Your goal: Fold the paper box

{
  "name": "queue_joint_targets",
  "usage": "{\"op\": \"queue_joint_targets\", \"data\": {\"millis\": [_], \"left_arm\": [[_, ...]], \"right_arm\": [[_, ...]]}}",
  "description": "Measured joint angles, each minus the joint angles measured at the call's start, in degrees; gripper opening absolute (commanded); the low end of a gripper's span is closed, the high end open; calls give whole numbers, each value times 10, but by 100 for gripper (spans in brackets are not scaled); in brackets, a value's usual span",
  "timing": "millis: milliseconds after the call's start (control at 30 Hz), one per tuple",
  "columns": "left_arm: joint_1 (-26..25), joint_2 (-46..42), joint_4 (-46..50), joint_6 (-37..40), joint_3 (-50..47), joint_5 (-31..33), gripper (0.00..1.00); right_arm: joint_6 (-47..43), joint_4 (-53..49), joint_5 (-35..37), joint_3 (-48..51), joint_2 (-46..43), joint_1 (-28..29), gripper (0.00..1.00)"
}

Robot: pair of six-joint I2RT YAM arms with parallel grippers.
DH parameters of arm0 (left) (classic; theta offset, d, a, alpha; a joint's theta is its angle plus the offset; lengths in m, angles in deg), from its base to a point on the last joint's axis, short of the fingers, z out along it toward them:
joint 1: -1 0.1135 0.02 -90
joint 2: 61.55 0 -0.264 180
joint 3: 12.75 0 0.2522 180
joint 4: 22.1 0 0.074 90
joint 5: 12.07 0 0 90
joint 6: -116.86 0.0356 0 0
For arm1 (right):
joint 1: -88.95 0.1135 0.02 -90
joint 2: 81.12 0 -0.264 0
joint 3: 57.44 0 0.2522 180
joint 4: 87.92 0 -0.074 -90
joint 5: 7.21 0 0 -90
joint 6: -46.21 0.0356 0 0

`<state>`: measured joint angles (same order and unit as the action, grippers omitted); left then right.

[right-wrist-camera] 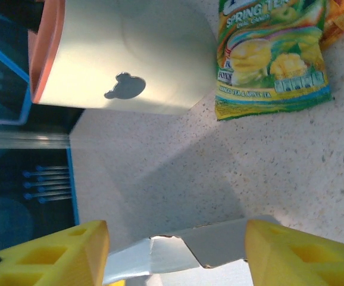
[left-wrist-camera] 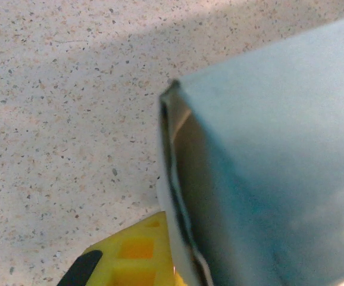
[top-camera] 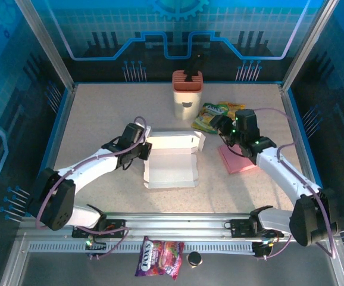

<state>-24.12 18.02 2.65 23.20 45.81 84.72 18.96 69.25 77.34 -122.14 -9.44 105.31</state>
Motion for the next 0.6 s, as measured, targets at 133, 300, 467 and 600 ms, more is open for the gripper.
{"op": "queue_joint_targets", "data": {"millis": [133, 300, 467, 600], "left_arm": [[6, 24, 16, 21, 9, -21, 0], [15, 56, 27, 26, 31, -42, 0], [40, 77, 45, 28, 59, -79, 0], [64, 89, 58, 38, 78, -130, 0]], "right_arm": [[-75, -14, -53, -16, 35, -11, 41], [-179, -28, -130, -12, 78, -37, 34], [-276, -20, -197, 26, 84, -91, 34], [-334, -15, -247, 31, 111, -115, 40]]}}
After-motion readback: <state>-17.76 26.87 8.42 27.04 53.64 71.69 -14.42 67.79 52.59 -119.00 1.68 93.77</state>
